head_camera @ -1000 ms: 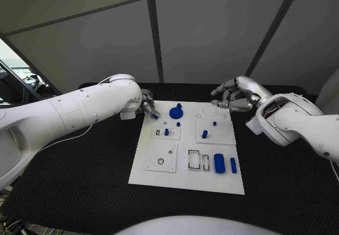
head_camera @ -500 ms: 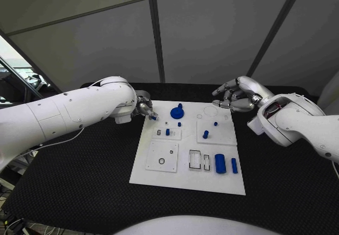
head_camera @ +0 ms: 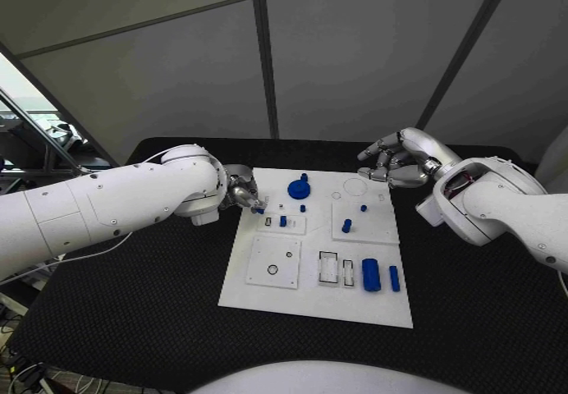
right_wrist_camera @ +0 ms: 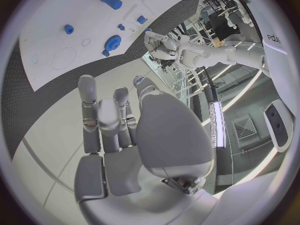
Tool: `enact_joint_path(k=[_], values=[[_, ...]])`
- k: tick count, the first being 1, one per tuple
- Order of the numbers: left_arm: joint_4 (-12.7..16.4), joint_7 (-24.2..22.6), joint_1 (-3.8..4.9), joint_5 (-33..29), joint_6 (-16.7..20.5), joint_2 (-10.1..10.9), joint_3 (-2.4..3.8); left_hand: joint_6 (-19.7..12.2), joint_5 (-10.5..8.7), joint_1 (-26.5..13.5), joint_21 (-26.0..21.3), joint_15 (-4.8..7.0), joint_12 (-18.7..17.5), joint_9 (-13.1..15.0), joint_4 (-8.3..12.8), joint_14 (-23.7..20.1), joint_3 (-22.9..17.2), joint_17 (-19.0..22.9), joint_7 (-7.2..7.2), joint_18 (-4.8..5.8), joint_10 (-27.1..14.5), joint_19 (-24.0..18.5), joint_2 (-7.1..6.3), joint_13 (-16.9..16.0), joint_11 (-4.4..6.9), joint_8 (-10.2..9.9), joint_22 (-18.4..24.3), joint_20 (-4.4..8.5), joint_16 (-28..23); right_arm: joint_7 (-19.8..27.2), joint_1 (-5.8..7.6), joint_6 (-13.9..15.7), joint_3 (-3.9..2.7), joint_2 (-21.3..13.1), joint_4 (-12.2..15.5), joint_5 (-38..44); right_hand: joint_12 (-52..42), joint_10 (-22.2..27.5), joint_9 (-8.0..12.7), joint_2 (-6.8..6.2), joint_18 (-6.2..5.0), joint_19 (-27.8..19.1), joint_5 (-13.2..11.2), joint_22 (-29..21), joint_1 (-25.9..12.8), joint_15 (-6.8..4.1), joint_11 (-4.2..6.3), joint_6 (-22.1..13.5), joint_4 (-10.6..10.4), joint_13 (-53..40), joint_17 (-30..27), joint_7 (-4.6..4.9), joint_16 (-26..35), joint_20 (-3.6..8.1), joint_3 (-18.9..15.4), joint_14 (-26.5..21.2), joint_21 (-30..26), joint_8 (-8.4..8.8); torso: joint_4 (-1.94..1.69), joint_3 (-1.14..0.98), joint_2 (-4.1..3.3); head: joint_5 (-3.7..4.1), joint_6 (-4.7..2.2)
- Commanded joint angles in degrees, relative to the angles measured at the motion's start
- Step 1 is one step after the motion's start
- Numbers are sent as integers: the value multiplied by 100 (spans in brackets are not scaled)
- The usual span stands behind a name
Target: Assemble the parts on the task board
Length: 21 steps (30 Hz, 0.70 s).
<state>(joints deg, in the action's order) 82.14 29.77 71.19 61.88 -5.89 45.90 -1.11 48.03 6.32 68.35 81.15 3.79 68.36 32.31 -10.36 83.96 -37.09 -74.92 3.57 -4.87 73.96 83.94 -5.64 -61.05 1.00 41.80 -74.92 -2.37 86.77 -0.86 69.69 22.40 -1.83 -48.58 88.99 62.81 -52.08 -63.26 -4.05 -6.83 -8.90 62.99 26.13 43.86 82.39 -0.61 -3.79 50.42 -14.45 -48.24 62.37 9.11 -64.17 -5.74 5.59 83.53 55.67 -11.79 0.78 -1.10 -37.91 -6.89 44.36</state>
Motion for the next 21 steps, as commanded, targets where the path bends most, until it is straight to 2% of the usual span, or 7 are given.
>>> enact_joint_path(k=[1,8,21], values=[[100,125,-25,-36,358,28,2,-6,-14,-58,34,47,41,6,580,513,-607,-1212,-38,252,40,115,-20,-11,-2,36,-891,23,33,49,11,-29,-3,12,-8,-2,-18,-35,1,3,-17,51,33,-3,-31,-1,3,12,-35,4,5,-18,27,2,12,46,-33,-21,5,-1,-9,-5,2],[245,219,-87,-32,577,54,-1,5,-19,-94,80,54,91,13,613,514,-632,-1212,-45,264,92,145,-43,-66,5,41,-926,29,35,54,11,-34,-3,19,-24,15,-16,-33,0,5,-17,53,50,-5,-29,-2,3,15,-38,9,6,-19,30,2,16,47,-35,-24,6,0,-14,0,9],[317,389,-135,-9,588,7,-2,24,-25,-144,109,59,140,23,633,514,-637,-1213,-55,272,138,165,-68,-120,12,53,-950,35,37,35,11,-36,-2,25,-52,23,-23,-37,-1,9,-16,59,70,0,-27,-3,5,24,-43,8,7,-20,34,4,22,49,-34,-31,8,-3,-11,1,40]])
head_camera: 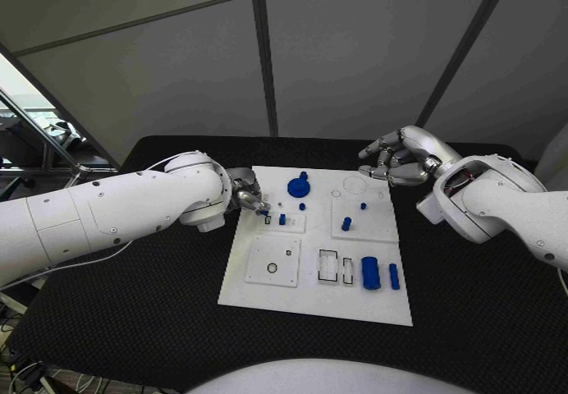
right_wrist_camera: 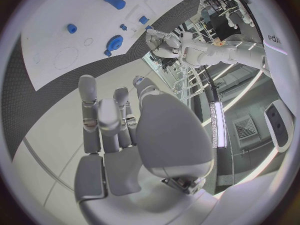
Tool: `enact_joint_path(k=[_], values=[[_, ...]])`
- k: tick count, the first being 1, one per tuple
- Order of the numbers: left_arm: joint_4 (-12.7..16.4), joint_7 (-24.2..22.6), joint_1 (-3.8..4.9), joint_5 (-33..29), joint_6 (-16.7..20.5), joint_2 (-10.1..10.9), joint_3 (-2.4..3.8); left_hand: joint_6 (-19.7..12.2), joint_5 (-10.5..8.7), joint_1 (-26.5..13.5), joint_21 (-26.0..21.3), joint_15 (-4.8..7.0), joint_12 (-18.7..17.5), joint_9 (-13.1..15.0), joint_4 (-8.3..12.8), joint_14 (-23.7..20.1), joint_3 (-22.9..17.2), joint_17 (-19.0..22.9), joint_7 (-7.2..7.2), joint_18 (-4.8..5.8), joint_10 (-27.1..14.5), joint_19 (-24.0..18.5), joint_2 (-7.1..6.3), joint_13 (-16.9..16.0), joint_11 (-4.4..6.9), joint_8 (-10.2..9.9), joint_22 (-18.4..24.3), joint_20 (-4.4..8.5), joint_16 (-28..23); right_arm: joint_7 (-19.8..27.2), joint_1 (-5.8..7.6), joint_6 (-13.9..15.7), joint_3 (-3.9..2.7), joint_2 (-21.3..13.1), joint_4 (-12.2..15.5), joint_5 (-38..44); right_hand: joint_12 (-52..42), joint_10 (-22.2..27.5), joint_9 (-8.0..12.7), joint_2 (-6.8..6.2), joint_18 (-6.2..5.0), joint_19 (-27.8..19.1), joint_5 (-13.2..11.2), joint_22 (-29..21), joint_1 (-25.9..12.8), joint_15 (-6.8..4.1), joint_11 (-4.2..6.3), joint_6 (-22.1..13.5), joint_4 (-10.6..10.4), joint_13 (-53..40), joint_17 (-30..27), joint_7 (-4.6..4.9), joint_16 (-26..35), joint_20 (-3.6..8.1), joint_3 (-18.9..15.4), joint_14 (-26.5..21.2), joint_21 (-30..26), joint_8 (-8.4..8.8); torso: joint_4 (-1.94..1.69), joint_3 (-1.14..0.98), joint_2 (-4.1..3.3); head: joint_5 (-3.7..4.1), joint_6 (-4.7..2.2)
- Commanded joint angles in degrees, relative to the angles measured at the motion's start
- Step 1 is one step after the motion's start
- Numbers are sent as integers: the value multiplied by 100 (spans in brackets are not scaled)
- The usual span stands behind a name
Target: Assemble the parts on the task board
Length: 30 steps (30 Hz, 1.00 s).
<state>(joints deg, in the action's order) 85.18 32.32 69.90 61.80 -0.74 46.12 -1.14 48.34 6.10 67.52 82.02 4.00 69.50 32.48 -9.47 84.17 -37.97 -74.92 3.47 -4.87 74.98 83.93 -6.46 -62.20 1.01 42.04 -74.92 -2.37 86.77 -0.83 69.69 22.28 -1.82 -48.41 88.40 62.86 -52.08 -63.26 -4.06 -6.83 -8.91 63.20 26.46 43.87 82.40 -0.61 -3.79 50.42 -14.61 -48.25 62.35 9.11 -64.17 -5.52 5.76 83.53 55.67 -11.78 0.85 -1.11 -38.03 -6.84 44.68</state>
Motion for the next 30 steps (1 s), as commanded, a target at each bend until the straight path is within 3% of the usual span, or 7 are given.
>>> enact_joint_path(k=[1,30], values=[[16,133,-11,-1,57,-18,1,-6,-4,-63,20,38,26,7,544,492,-548,-1213,-46,272,35,164,13,-2,11,29,-949,35,37,32,11,-25,-3,8,9,18,-23,-37,-1,9,-16,38,36,-1,-27,-3,5,24,-27,9,9,-20,35,-18,6,49,-34,-33,1,-3,1,-5,10],[-53,83,-109,161,-205,-128,1,2,-13,-59,-12,54,8,34,656,491,-550,-1209,-71,264,23,151,-71,27,33,59,-932,49,34,57,11,-20,-3,-4,18,19,-18,-32,-7,12,-17,40,56,-8,-18,-7,11,59,-31,26,7,-26,48,-15,19,52,-44,-56,-5,-1,3,14,27]])
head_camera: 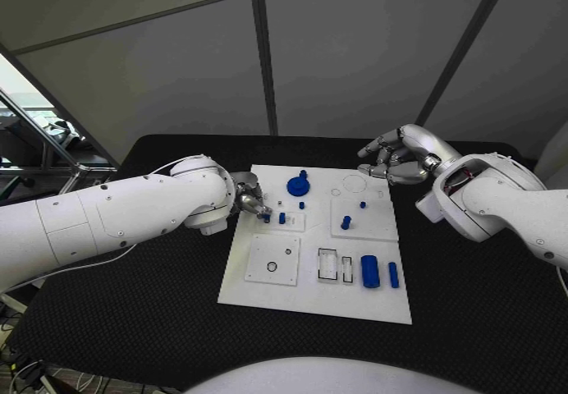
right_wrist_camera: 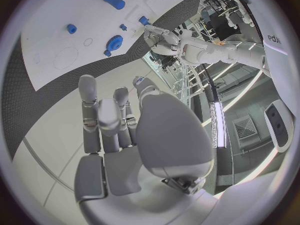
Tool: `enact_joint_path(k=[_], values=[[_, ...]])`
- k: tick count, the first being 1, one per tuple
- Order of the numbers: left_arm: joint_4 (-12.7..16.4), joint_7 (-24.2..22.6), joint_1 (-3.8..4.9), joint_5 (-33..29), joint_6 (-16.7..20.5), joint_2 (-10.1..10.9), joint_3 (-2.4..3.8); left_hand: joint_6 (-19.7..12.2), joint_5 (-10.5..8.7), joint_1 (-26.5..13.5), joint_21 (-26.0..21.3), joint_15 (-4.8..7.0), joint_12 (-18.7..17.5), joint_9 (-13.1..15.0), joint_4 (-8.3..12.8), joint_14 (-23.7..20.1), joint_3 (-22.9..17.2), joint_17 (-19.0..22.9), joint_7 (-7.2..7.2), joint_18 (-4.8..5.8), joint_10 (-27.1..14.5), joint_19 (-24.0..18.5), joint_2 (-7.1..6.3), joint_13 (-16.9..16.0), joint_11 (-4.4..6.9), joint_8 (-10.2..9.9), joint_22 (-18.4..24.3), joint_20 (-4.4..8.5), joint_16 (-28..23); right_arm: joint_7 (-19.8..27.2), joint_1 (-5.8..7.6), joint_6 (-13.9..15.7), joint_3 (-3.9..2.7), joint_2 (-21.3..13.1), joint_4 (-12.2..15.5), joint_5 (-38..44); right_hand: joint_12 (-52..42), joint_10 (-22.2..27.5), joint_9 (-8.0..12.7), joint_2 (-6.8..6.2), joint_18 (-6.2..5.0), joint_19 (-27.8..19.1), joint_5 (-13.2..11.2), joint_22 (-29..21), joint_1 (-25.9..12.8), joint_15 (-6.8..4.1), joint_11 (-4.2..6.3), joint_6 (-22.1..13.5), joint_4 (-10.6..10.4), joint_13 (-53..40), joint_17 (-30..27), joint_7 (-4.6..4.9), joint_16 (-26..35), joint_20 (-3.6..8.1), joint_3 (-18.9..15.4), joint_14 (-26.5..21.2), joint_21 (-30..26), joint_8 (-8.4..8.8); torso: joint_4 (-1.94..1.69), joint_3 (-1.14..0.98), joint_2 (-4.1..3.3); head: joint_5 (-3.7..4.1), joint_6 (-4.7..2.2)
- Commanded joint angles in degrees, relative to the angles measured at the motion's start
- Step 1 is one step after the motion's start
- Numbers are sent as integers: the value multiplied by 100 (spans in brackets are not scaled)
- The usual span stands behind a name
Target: Assemble the parts on the task board
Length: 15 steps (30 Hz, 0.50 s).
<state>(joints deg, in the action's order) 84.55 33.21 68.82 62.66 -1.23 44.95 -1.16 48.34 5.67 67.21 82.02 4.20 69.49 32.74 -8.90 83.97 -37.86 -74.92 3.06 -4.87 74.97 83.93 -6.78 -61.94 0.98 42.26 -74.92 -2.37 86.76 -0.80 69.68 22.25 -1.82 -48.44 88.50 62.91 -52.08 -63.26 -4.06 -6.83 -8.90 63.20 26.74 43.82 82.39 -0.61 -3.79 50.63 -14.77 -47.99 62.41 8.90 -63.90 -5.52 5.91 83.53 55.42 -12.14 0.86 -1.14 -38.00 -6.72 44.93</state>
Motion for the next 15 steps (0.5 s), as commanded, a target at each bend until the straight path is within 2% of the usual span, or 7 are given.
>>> enact_joint_path(k=[1,15], values=[[9,-5,-3,84,-165,-13,2,2,29,-25,-11,34,10,9,606,512,-559,-1209,-31,264,26,151,-45,-1,37,40,-932,49,35,55,11,-17,-3,-1,9,15,-19,-32,-7,12,-17,40,28,-4,-17,-7,11,38,-16,0,1,-5,21,-15,3,52,-19,-21,-5,3,0,2,1],[-8,-3,-14,189,-224,-43,2,6,26,-11,-11,36,22,13,630,513,-553,-1210,-33,264,38,152,-58,-15,39,45,-934,52,36,60,11,-27,-3,-2,9,15,-22,-35,-8,16,-17,44,30,0,-18,-7,12,47,-19,-1,7,-6,18,-14,7,54,-17,-26,-2,-1,4,-11,4]])
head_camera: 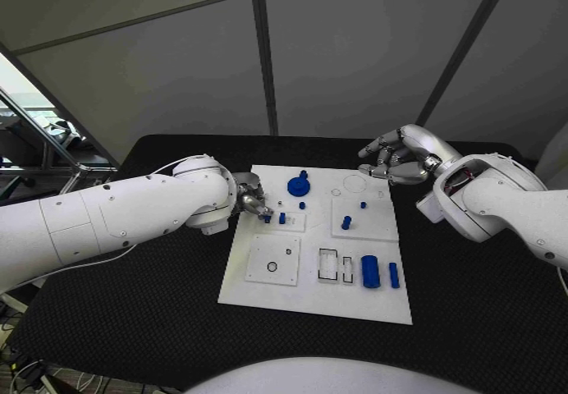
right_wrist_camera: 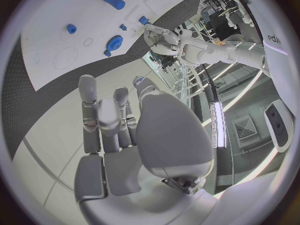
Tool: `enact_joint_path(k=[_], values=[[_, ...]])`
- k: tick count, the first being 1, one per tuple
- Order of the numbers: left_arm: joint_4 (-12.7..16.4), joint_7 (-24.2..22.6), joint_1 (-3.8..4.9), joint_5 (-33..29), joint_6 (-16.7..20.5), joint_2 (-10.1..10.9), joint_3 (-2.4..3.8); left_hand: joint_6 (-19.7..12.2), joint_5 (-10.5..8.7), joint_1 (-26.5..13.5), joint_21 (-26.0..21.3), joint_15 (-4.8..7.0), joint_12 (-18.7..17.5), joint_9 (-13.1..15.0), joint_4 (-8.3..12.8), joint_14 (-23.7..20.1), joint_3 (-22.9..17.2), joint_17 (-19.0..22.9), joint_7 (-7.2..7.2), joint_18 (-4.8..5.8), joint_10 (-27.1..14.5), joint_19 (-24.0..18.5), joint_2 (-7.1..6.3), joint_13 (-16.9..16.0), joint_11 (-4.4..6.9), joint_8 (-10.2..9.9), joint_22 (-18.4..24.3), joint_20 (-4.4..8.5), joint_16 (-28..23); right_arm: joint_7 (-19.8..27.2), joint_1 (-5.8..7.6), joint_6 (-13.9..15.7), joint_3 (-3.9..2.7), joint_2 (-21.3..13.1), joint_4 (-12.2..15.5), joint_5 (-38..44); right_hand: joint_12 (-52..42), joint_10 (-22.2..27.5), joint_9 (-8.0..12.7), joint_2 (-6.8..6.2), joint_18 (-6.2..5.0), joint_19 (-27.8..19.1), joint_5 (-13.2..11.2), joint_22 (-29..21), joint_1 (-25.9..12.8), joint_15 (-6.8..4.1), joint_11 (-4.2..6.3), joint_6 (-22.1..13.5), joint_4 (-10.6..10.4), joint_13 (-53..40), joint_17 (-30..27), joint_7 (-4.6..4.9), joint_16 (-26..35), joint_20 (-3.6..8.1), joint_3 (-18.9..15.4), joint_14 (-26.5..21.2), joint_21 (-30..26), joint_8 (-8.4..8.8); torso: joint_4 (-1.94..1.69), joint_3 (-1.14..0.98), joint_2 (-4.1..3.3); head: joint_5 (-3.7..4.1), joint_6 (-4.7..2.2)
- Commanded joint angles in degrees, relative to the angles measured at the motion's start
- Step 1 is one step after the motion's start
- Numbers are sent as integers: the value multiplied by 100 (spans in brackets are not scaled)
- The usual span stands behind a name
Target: Assemble the parts on the task board
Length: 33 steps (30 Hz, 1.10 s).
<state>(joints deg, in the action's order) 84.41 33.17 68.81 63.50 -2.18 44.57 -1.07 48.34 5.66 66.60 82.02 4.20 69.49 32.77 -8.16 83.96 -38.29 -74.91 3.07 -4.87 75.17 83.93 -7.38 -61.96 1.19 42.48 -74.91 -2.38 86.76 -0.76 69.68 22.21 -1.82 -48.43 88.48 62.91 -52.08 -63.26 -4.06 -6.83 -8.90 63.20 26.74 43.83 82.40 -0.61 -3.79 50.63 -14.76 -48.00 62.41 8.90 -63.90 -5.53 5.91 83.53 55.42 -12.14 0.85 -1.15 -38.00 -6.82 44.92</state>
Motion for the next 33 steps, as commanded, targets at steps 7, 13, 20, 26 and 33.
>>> enact_joint_path(k=[7,13,20,26,33], values=[[28,15,-27,141,-168,9,-7,14,30,80,-21,38,31,15,594,513,-514,-1209,-37,262,29,147,-3,-24,24,29,-929,55,35,57,11,-31,-3,-2,-1,14,-22,-35,-8,16,-16,44,30,0,-18,-8,13,47,-20,0,7,-6,18,-14,7,54,-17,-26,-2,-1,6,-12,6],[36,21,-34,152,-171,18,-7,17,32,91,-30,40,33,16,609,513,-518,-1209,-38,260,33,143,-5,-27,25,31,-924,56,36,58,11,-31,-3,-3,-2,14,-27,-38,-10,17,-16,49,31,3,-23,-9,13,60,-27,-1,10,-8,19,-13,9,56,-16,-34,3,3,-1,-12,7],[51,35,-36,155,-165,32,-7,24,34,104,-32,41,34,18,626,512,-524,-1208,-39,260,36,142,-8,-29,26,34,-923,57,35,55,11,-32,-3,-4,-5,14,-27,-38,-10,15,-16,49,26,0,-33,-9,13,65,-35,3,13,-8,20,-12,6,57,-19,-38,-4,4,-4,-15,13],[56,31,-37,155,-161,36,-7,26,35,109,-32,41,29,18,633,513,-527,-1209,-39,260,34,142,-10,-22,27,36,-924,57,36,55,11,-32,-3,-4,-2,14,-27,-38,-10,15,-16,49,26,0,-33,-9,13,65,-35,3,13,-8,20,-12,6,57,-19,-38,0,3,-2,-26,13],[49,-11,-37,155,-175,14,-7,52,29,79,-18,40,59,21,623,513,-511,-1209,-41,264,65,151,-19,-60,25,45,-936,58,37,54,11,-31,-3,-5,3,14,-27,-38,-10,15,-16,49,26,0,-33,-9,13,65,-35,3,13,-8,20,-12,6,57,-19,-38,5,0,-3,-17,18]])
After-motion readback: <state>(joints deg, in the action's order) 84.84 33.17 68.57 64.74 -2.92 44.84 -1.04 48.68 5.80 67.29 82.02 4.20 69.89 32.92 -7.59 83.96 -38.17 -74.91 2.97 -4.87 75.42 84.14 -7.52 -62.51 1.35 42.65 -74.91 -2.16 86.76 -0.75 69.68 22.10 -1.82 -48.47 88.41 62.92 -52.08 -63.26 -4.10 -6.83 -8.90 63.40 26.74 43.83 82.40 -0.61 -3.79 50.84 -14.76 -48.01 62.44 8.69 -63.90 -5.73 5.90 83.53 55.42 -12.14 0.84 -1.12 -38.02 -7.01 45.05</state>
